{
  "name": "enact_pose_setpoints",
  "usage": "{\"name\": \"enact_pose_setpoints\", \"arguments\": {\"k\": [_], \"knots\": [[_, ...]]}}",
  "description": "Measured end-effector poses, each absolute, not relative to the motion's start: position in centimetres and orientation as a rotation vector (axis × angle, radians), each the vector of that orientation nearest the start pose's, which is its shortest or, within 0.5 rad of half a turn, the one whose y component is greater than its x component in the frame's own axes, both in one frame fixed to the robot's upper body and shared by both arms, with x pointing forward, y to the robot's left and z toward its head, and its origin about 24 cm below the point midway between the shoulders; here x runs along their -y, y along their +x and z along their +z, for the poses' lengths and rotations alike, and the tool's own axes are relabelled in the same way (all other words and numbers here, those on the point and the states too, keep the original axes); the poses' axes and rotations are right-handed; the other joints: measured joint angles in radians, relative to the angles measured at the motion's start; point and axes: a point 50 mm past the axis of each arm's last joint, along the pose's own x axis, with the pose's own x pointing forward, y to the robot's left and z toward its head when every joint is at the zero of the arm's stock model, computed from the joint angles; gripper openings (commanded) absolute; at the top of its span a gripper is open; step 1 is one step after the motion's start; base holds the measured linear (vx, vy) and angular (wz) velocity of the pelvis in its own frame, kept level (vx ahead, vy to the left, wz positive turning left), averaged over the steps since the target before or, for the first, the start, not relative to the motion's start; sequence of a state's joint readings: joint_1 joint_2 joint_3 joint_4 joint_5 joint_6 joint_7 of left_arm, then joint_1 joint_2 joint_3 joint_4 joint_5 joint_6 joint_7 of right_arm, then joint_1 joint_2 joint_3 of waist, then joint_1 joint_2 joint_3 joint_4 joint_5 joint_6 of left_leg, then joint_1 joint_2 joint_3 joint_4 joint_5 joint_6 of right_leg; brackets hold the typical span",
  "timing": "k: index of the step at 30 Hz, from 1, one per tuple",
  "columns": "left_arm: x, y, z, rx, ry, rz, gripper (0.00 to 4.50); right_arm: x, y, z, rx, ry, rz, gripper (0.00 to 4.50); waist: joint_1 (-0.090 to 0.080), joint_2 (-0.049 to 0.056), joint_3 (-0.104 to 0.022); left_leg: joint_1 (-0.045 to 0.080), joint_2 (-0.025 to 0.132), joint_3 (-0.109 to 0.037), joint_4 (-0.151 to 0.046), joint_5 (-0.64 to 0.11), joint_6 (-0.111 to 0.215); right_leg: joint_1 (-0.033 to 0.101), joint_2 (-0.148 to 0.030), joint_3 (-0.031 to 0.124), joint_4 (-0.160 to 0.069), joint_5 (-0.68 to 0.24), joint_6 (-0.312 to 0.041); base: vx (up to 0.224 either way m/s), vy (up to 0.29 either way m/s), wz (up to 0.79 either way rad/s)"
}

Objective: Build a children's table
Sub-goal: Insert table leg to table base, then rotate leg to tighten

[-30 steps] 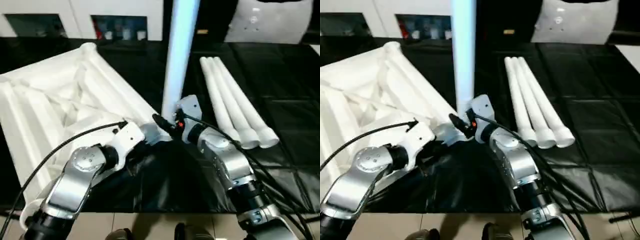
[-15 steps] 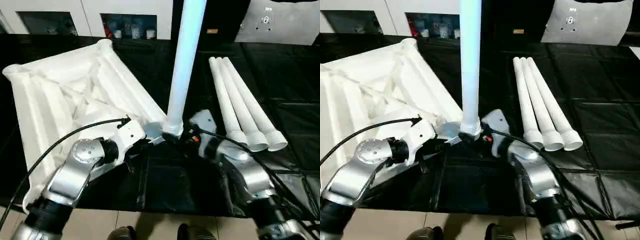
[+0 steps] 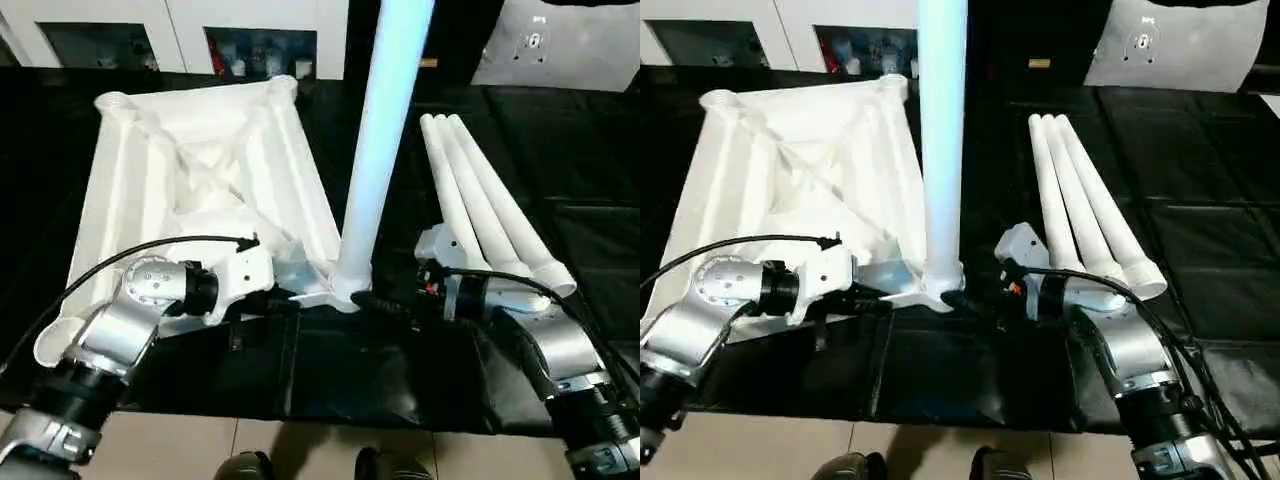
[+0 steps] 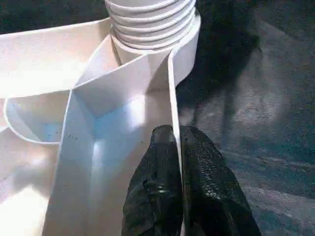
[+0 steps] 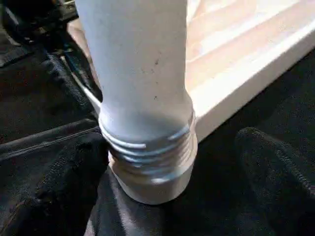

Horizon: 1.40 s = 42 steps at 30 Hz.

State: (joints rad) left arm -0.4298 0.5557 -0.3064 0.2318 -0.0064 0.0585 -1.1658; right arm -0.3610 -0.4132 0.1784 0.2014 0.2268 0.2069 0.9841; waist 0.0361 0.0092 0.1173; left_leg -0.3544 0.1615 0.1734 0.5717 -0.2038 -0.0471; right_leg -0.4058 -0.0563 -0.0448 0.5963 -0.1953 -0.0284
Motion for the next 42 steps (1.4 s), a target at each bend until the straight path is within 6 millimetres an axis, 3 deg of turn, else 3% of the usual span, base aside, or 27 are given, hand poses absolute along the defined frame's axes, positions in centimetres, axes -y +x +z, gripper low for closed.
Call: {"name": "enact_pose_setpoints", "arguments": {"k": [6, 15, 26, 27, 30, 33, 35, 42], "knots": [[-15.6, 29.1, 7.4, -0.304, 0.631, -1.365, 0.0, 13.5, 29.6, 8.0, -0.171, -0.193, 1.183, 4.06, 0.002, -0.001, 0.0, 0.0, 0.0, 0.0, 0.004, 0.0, 0.0, 0.0, 0.0, 0.0, 0.004, 0.0, -0.001, 0.0, 0.0, 0.0], [-15.7, 29.3, 7.3, -0.297, 0.64, -1.371, 0.0, 13.1, 29.7, 7.8, -0.183, -0.179, 1.219, 3.24, 0.002, -0.001, -0.001, 0.0, 0.001, 0.0, 0.009, 0.0, 0.0, 0.0, -0.001, 0.0, 0.008, 0.0, -0.001, 0.0, 0.0, 0.0], [-15.9, 29.5, 7.2, -0.295, 0.646, -1.371, 0.0, 12.9, 29.8, 7.6, -0.182, -0.167, 1.236, 2.62, 0.0, -0.001, -0.001, 0.001, 0.002, 0.0, 0.014, 0.0, 0.0, 0.0, -0.001, 0.0, 0.013, 0.0, 0.0, 0.0, 0.0, 0.0], [-15.9, 29.5, 7.2, -0.295, 0.646, -1.371, 0.0, 12.9, 29.8, 7.6, -0.182, -0.167, 1.237, 2.62, 0.0, -0.001, -0.001, 0.001, 0.002, 0.0, 0.014, 0.0, 0.0, 0.0, -0.001, 0.0, 0.013, 0.0, 0.0, 0.0, 0.0, 0.0], [-15.9, 29.5, 7.2, -0.296, 0.645, -1.374, 0.0, 12.9, 29.8, 7.5, -0.186, -0.163, 1.239, 3.26, 0.0, -0.001, -0.001, 0.001, 0.002, 0.0, 0.014, 0.0, 0.0, 0.0, -0.001, 0.0, 0.013, 0.0, 0.0, 0.0, 0.0, 0.0], [-15.9, 29.4, 7.2, -0.296, 0.647, -1.383, 0.0, 12.9, 29.7, 7.3, -0.216, -0.146, 1.246, 3.39, 0.002, -0.001, -0.001, 0.0, 0.002, 0.0, 0.014, 0.0, 0.0, 0.0, -0.001, 0.0, 0.013, 0.0, -0.001, 0.0, 0.0, 0.0], [-15.9, 29.4, 7.2, -0.295, 0.648, -1.392, 0.0, 12.7, 29.6, 7.2, -0.219, -0.153, 1.251, 3.71, 0.004, -0.001, -0.001, 0.0, 0.002, 0.0, 0.014, 0.0, 0.0, 0.0, -0.001, 0.0, 0.013, 0.0, -0.001, 0.0, 0.0, 0.0], [-15.8, 29.4, 7.2, -0.298, 0.652, -1.407, 0.0, 12.5, 29.6, 7.1, -0.211, -0.159, 1.251, 3.93, 0.006, -0.001, -0.001, 0.0, 0.002, 0.0, 0.015, 0.0, 0.0, 0.0, -0.001, 0.0, 0.013, 0.0, -0.001, 0.0, 0.0, 0.0]]}}
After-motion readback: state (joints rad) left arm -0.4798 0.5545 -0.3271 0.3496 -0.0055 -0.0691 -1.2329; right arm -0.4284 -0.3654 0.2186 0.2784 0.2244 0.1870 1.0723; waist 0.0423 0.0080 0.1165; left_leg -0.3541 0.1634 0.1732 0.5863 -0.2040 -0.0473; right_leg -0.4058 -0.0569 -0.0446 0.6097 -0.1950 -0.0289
